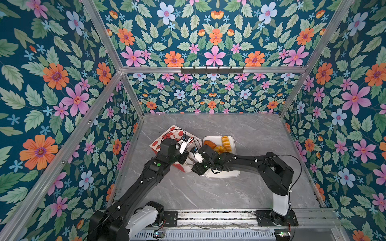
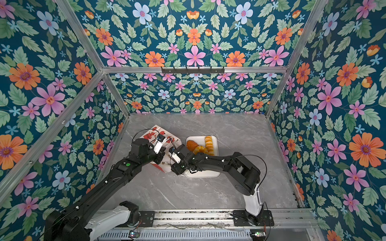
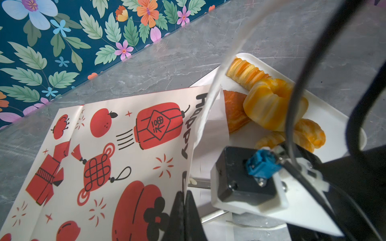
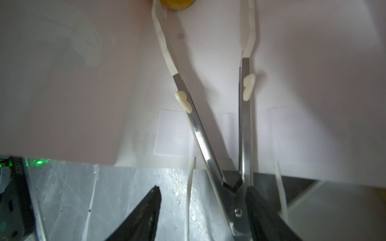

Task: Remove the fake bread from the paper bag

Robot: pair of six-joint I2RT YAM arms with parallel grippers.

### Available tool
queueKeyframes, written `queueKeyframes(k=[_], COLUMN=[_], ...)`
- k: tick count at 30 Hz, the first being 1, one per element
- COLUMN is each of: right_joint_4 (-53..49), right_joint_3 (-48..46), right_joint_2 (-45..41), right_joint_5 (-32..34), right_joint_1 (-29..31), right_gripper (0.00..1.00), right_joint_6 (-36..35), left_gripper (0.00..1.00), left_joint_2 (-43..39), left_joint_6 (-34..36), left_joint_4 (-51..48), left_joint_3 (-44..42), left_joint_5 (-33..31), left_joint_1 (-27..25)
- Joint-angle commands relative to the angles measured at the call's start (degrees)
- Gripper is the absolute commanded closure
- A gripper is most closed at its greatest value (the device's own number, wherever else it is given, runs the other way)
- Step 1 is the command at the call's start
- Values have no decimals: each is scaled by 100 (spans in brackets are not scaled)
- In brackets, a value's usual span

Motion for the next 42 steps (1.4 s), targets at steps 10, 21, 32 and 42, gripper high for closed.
queueKeyframes(k=[10,21,32,42], right_joint_4=[25,-168,-169,-279], right_joint_3=[489,695,649,522], right_joint_2=[642,930,680,54], right_joint_5=[295,129,-89,-140], right_joint_1=[5,-1,1,5], right_gripper=[34,41,80,82], right_joint_6=[-313,-281,-274,-70], left_gripper=[100,100,100,100], left_joint_2=[-135,-130,-117,-178], left_joint_6=[-102,-118,-130,-115], left_joint_4=[261,278,259,179], left_joint_3=[-65,-68,-57,-73], left_joint_5=[162,180,145,101], left_joint_1=[-1,-1,-1,-1])
